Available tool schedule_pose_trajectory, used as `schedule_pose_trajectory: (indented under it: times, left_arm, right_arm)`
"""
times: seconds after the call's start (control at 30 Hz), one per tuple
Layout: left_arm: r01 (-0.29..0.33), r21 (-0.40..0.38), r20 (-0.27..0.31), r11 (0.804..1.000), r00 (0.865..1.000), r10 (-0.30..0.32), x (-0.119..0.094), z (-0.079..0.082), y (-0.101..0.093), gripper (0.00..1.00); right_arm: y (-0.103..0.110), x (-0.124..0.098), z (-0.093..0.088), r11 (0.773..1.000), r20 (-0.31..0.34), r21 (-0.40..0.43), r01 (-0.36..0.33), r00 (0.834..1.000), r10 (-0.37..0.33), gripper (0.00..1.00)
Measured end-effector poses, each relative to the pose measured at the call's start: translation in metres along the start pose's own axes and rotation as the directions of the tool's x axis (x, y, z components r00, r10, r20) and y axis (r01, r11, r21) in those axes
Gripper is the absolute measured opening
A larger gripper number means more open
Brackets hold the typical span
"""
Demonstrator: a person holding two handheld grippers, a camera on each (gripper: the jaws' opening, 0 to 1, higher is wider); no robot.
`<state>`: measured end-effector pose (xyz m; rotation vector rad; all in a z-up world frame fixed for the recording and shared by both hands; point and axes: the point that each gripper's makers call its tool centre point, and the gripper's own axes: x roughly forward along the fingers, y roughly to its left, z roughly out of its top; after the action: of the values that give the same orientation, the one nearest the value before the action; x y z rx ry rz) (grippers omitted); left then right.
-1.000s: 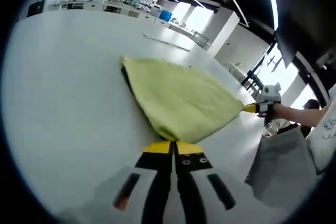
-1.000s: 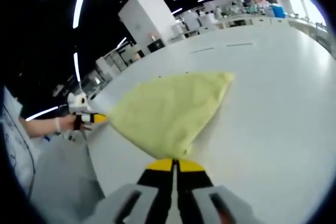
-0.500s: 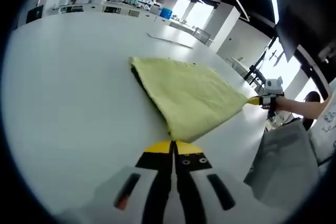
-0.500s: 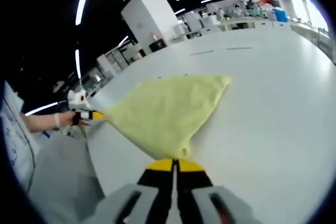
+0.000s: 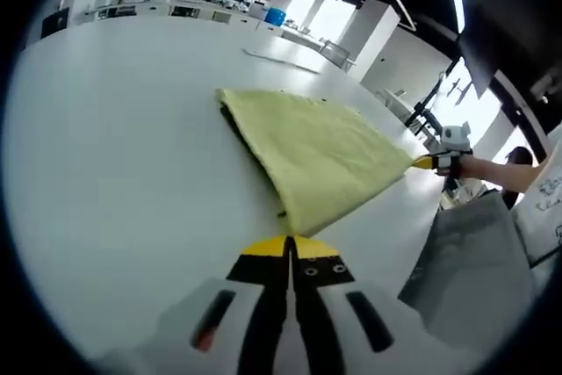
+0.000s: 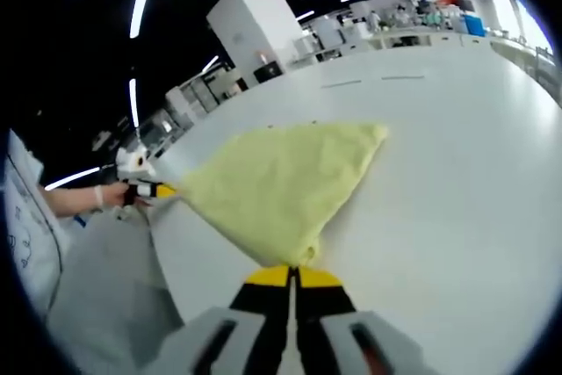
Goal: Fold the garment on the visible template until the final outline fits inside the template.
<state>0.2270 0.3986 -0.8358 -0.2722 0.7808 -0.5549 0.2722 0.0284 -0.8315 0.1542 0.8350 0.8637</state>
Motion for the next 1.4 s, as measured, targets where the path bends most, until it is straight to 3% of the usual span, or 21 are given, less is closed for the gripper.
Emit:
schedule_pose_trajectory:
  times: [0.13, 0.3, 0.6, 0.7, 0.77, 1.03, 1.23, 1.37, 1.4]
  left_arm:
    - [0.007, 0.002, -0.011, 1.000, 1.000, -0.007, -0.007, -0.012, -0.010, 0.00]
    - [0.005, -0.016, -0.013, 1.000, 1.000, -0.005, -0.007, -0.014, -0.007, 0.00]
    - [0.002, 0.013, -0.017, 1.000, 1.000, -0.002, -0.011, -0.009, -0.012, 0.00]
    - [-0.008, 0.008, 0.017, 1.000, 1.000, 0.008, -0.016, 0.000, -0.006, 0.00]
    - [0.000, 0.001, 0.045, 1.000, 0.999, 0.000, -0.019, 0.008, -0.011, 0.01]
    - [-0.001, 0.113, 0.107, 0.994, 0.994, -0.011, -0.023, 0.030, -0.022, 0.38]
    - [-0.010, 0.189, 0.097, 0.982, 0.995, -0.008, -0.019, 0.035, -0.031, 0.65]
    - [-0.032, 0.213, 0.119, 0.977, 0.993, 0.007, -0.017, 0.038, -0.032, 0.99]
    - [-0.032, 0.214, 0.116, 0.976, 0.993, 0.007, -0.019, 0.037, -0.032, 0.97]
  right_arm:
    - [0.004, -0.004, -0.012, 1.000, -0.011, 0.018, -0.011, 1.000, 0.011, 0.00]
    - [0.007, -0.006, -0.021, 1.000, -0.027, 0.022, -0.012, 1.000, 0.012, 0.00]
    - [0.009, -0.011, -0.017, 1.000, -0.037, -0.007, -0.009, 0.999, 0.009, 0.00]
    - [0.011, -0.020, -0.006, 0.999, -0.004, -0.034, 0.007, 1.000, -0.007, 0.11]
    - [0.013, -0.024, 0.002, 0.998, 0.028, -0.052, 0.027, 0.999, -0.025, 0.24]
    - [0.014, -0.035, 0.020, 0.989, 0.088, -0.126, 0.079, 0.994, -0.068, 0.68]
    - [0.018, -0.038, 0.022, 0.983, 0.097, -0.155, 0.096, 0.992, -0.081, 0.85]
    - [0.019, -0.038, 0.020, 0.981, 0.098, -0.159, 0.113, 0.990, -0.098, 1.00]
    - [0.019, -0.039, 0.018, 0.982, 0.085, -0.155, 0.104, 0.992, -0.092, 1.00]
